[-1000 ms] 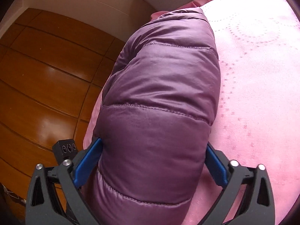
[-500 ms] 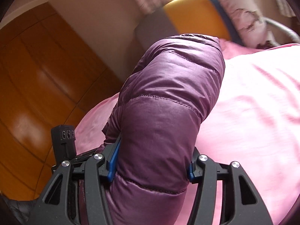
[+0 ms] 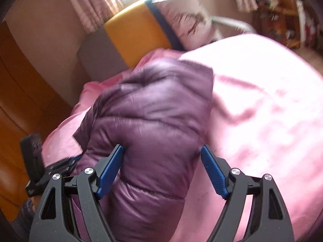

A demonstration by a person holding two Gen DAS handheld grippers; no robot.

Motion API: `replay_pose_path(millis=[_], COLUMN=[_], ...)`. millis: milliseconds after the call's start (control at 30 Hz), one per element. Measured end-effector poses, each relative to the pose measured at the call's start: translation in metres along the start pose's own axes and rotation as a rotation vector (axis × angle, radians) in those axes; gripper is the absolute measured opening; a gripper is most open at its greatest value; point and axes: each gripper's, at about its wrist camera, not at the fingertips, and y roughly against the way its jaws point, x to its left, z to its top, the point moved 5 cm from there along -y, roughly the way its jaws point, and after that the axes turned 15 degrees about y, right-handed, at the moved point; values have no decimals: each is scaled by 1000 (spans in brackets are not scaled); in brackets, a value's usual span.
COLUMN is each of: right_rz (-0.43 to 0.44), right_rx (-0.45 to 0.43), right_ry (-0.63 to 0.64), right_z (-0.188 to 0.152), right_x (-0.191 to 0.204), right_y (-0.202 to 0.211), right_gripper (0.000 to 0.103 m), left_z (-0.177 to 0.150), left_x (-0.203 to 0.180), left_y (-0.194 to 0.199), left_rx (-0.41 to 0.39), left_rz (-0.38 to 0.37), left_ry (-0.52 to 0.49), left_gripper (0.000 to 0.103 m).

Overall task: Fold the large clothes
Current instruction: 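Open both grippers and release the folded jacket bundle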

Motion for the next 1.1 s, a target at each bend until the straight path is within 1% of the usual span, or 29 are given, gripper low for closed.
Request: replay_pose_path(millis=[33,100,167,200,233,300,333,400,433,500,533,600,633,667,700,733,867,933,1100], right_rz=[-32,-45,-61,-82,-115,-182,-215,-264,-275,-283,-287,-284,-278,-277,-277,-277,-276,-274,-280], right_rx=[-25,-50,-33,-19,3,74,90,97,97,101,102,95,86,76,61,45,-4,-10,-17], right_ry=[6,27,59,95,126,169,195,239,243,234,242,245,239,232,221,211,180,180,187], right_z=[7,17,28,48,49,43,39,32,26,19,18,19,20,20,20,17,5,-4,-31], right_x=[5,24,46,58,65,68,70,67,63,58,59,60,60,61,61,62,71,77,92], right_y=[7,16,7,-8,-19,-55,-65,-85,-93,-109,-110,-108,-102,-97,-89,-77,-43,-33,-13], right_gripper=[80,79,78,76,75,75,75,75,75,75,75,75,75,75,75,76,76,76,76], left_z=[1,-2,-3,-4,-4,-2,-2,-5,-7,-9,-10,-10,-11,-13,-13,-15,-17,-20,-31], left_x=[0,2,2,2,3,6,8,13,15,17,18,17,15,14,14,14,14,12,9], left_y=[2,6,7,8,8,7,5,-3,-7,-12,-12,-3,2,10,15,22,41,51,69], left_rx=[-10,-23,-37,-39,-40,-39,-34,-8,0,-7,-11,-38,-57,-82,-99,-114,-150,-171,-196], left_rz=[-2,-2,3,1,-1,9,19,14,11,14,11,17,36,64,75,80,88,97,104], left_ry=[8,19,26,31,36,44,48,78,85,87,97,106,101,92,89,89,91,89,90], left_gripper=[23,23,23,23,23,23,23,23,23,23,23,24,34,39,46,50,53,59,60])
